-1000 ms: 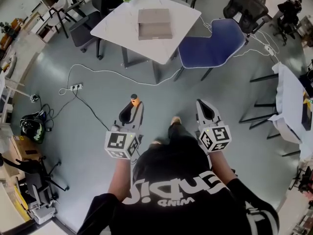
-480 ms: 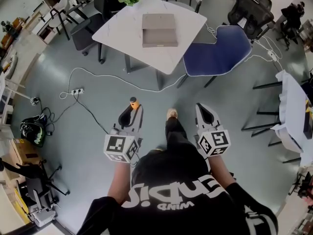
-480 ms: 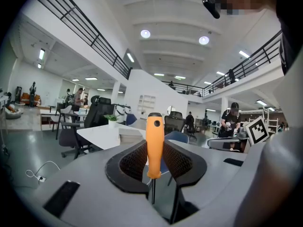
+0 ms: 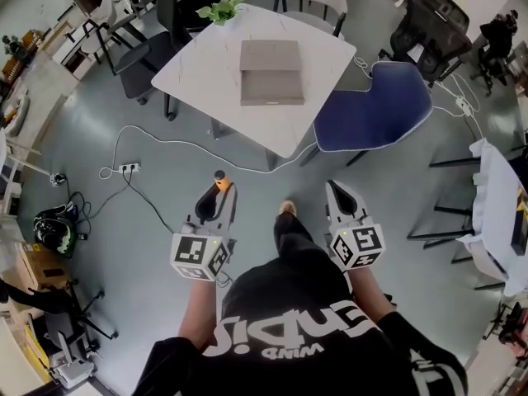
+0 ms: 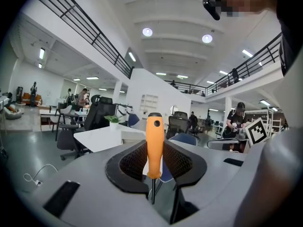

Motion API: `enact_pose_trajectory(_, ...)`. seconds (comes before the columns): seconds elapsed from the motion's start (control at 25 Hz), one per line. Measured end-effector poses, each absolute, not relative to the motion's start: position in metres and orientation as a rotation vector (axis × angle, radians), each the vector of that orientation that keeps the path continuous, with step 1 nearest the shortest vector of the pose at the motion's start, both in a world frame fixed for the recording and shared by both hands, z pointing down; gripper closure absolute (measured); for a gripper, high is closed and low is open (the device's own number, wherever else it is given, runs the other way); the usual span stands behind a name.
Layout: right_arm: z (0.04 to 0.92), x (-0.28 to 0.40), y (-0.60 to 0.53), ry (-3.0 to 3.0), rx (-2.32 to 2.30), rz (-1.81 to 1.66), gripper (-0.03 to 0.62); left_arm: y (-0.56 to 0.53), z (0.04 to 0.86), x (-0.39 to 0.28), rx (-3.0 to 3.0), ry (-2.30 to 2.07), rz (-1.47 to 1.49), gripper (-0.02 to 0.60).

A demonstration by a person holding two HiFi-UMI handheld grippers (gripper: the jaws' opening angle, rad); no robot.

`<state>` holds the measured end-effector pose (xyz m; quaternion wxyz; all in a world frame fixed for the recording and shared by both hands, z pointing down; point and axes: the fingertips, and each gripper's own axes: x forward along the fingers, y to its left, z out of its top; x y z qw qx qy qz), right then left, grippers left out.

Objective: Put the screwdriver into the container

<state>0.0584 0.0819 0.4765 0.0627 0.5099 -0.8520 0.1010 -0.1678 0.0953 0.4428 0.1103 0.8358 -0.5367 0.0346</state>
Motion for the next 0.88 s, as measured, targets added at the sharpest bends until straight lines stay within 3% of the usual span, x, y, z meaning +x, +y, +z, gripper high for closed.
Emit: enact_pose_trajectory(0.88,0.446,0.088,-0.141,-2.660,1.447,0.332,0.582,-0.115,0.400,-0.142,2.403,-1.701,0.080,0.468)
